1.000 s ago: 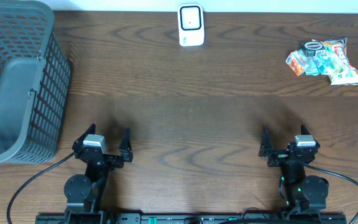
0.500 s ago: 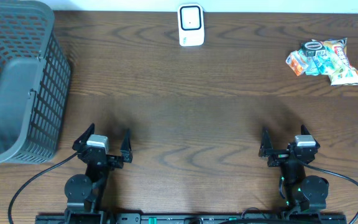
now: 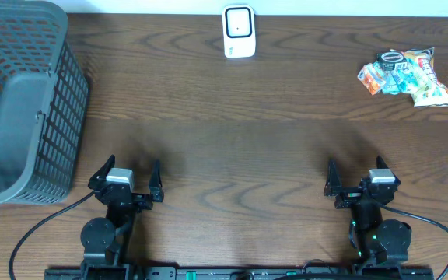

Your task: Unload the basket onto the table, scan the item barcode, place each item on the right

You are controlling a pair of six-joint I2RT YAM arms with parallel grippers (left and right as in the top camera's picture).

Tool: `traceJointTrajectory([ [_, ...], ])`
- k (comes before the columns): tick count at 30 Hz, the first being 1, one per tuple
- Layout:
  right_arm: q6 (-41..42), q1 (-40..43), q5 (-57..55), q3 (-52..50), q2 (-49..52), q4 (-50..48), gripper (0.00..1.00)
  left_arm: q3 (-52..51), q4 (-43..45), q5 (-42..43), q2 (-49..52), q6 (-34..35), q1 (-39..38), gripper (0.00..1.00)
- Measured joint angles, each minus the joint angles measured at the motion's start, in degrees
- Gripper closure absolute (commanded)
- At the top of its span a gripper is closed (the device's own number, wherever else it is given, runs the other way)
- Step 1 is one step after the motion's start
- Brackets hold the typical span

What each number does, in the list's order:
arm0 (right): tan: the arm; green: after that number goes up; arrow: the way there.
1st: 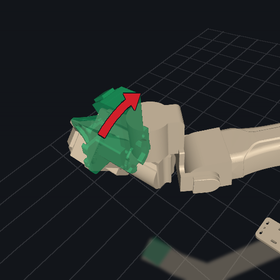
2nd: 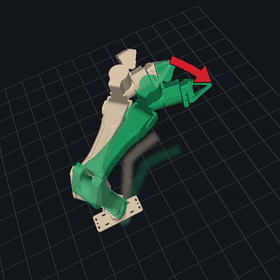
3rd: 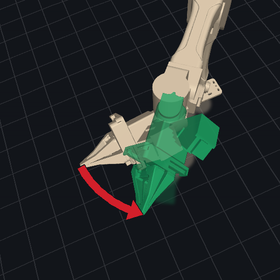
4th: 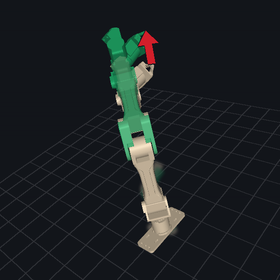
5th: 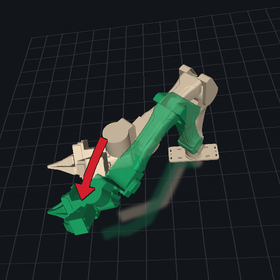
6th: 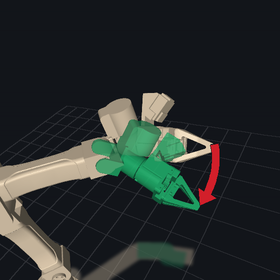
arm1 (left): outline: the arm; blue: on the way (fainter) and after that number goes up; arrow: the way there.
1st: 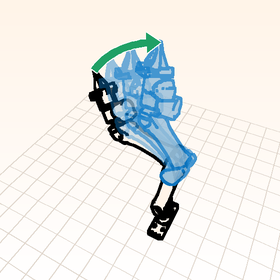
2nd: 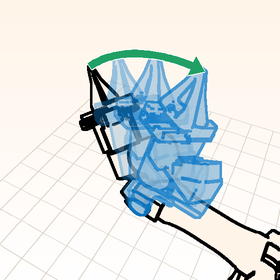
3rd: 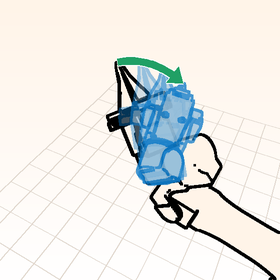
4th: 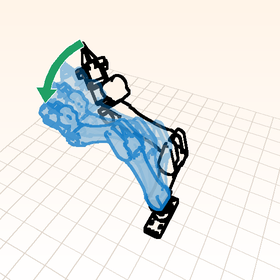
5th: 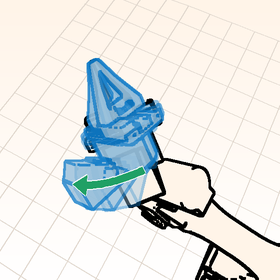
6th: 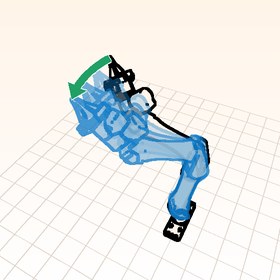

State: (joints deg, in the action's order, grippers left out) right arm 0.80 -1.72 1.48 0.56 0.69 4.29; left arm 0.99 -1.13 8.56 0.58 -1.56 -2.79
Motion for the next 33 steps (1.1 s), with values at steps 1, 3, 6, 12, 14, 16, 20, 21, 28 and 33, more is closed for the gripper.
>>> traceJointTrajectory([
  [1,0.0,0.0,0.0,0.0,0.0,0.0,0.01,0.0,0.0,-0.1,0.0,0.0,0.0,0.02],
  [3,0.0,0.0,0.0,0.0,0.0,0.0,0.01,0.0,0.0,-0.1,0.0,0.0,0.0,0.02],
  [6,0.0,0.0,0.0,0.0,0.0,0.0,0.01,0.0,0.0,-0.2,0.0,0.0,0.0,0.02],
  [12,0.0,0.0,0.0,0.0,0.0,0.0,0.01,0.0,0.0,-0.2,0.0,0.0,0.0,0.02],
  [14,0.0,0.0,0.0,0.0,0.0,0.0,0.01,0.0,0.0,-0.2,0.0,0.0,0.0,0.02],
  [16,0.0,0.0,0.0,0.0,0.0,0.0,0.01,0.0,0.0,-0.2,0.0,0.0,0.0,0.02],
  [20,0.0,0.0,0.0,0.0,0.0,0.0,0.01,0.1,-0.2,-0.9,0.0,0.0,0.0,0.02],
  [21,0.0,0.0,0.0,0.0,0.0,0.0,0.01,0.1,-0.2,-1.1,0.0,0.0,0.0,0.02],
  [28,0.0,0.0,0.0,0.0,0.0,0.0,0.01,0.1,-0.3,-1.4,0.0,0.0,0.0,0.02],
  [33,0.0,0.0,0.0,0.0,0.0,0.0,0.01,0.1,-0.3,-1.4,0.0,0.0,0.0,0.02],
])
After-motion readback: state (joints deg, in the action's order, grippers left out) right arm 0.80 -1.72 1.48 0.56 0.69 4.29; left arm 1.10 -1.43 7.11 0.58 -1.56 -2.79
